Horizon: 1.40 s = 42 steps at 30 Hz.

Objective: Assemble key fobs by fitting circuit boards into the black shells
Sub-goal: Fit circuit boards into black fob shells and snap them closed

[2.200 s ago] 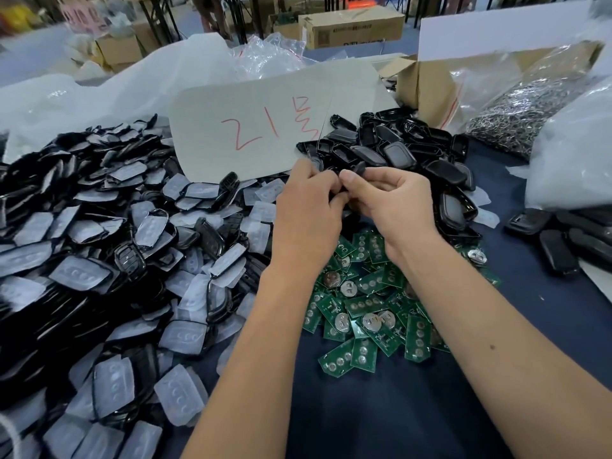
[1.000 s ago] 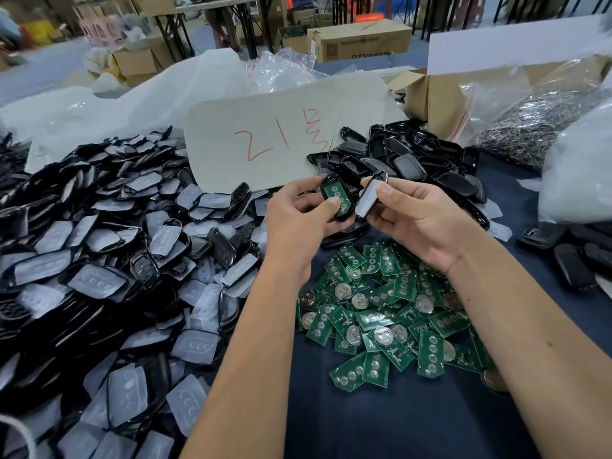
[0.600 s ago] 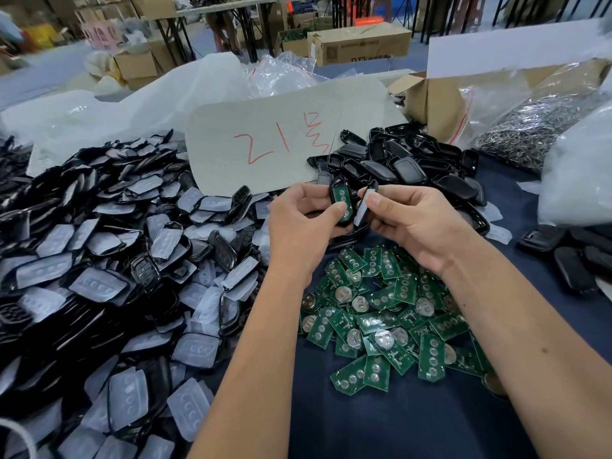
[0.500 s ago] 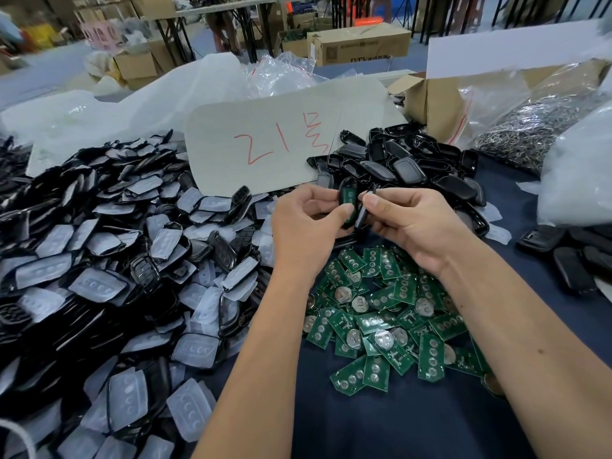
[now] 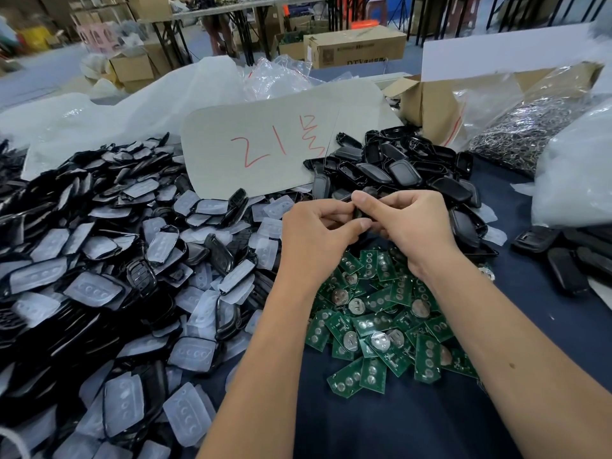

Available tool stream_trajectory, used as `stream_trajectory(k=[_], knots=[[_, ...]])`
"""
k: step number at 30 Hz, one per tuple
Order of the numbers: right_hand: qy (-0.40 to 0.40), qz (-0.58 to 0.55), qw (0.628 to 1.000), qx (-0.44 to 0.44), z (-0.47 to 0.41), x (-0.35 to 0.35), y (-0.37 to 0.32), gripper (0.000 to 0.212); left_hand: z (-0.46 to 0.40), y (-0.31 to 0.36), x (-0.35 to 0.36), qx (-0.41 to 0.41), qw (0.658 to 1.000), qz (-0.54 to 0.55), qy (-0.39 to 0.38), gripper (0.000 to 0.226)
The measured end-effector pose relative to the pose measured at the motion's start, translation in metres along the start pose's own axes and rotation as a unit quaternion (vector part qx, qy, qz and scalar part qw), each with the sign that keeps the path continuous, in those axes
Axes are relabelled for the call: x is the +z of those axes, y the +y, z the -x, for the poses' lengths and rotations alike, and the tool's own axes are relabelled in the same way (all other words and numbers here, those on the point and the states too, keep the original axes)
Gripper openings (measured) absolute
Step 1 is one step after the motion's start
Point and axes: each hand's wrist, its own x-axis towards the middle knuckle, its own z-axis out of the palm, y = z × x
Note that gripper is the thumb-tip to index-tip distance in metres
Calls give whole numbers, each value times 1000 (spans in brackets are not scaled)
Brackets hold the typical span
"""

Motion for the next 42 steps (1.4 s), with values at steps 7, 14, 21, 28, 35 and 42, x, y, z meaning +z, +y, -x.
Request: stream_trajectory(k=[7, 14, 21, 28, 35, 42], knots=[[-79, 38, 996, -5, -3, -8, -3, 49, -3, -6, -4, -42, 999, 21, 11, 30], [-219, 55, 968, -110, -9, -24, -5, 30, -4, -2, -15, 7, 997, -80, 10, 42], [-210, 16, 966, -149, -10, -24, -1, 21, -2, -1, -23, 4, 999, -43, 4, 28], [-239, 11, 958, -156, -10, -24, -1, 21, -5, -5, -28, 4, 999, -32, -26, 22], [-237, 21, 958, -161, -8, -22, -2, 20, -5, -5, -30, 7, 998, -45, -43, 24], [-222, 99, 946, -216, -10, -14, 2, 19, -2, -4, -21, 64, 990, -125, -27, 35]])
